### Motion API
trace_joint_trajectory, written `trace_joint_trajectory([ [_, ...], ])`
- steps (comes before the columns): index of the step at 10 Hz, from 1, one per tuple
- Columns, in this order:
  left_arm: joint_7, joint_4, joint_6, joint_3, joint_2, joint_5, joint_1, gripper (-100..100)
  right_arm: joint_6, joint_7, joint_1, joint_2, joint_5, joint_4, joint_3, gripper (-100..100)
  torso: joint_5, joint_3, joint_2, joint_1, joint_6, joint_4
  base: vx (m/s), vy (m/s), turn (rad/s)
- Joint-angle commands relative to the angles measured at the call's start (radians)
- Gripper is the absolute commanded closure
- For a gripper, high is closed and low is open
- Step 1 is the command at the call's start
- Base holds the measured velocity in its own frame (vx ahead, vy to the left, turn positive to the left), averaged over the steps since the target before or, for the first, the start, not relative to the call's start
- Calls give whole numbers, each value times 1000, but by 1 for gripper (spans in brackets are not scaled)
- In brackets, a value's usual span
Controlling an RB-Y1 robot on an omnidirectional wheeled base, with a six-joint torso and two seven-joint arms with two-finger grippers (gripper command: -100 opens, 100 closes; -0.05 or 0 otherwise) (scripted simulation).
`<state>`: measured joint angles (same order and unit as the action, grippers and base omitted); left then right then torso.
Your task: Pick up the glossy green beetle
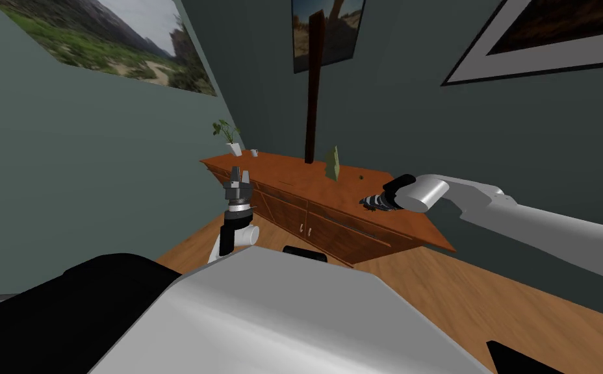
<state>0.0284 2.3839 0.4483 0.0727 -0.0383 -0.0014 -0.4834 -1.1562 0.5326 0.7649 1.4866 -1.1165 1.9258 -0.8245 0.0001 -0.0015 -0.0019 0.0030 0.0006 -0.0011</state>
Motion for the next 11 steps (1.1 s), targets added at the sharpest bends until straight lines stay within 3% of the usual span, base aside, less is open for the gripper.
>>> trace_joint_trajectory([
  [1, 0, 0, 0, 0, 0, 0, 0, 0, 6, 2, -7, -12, 8, -43, 2, -100, 0, 0, 0, 0, 0, 0, -119, -42, 290],
  [8, 0, 0, 0, 0, 0, 0, 0, 0, 18, 12, -21, -65, 34, -210, 10, -100, 0, 3, 5, 0, 1, 2, -94, -28, 166],
  [9, 0, 0, 0, 0, 0, 0, 0, 0, 18, 12, -21, -55, 31, -192, 10, -100, -1, 3, 4, 0, 1, 1, -35, -8, 27],
  [10, 0, 0, 0, 0, 0, 0, 0, 0, 18, 11, -21, -56, 31, -193, 11, 100, -1, 2, 2, 0, 1, 1, -6, -1, 0],
  [11, 0, 0, 0, 0, 0, 0, 0, 0, 18, 11, -21, -56, 31, -193, 11, 100, 0, 0, 0, 1, 2, 0, 0, 0, 0],
])
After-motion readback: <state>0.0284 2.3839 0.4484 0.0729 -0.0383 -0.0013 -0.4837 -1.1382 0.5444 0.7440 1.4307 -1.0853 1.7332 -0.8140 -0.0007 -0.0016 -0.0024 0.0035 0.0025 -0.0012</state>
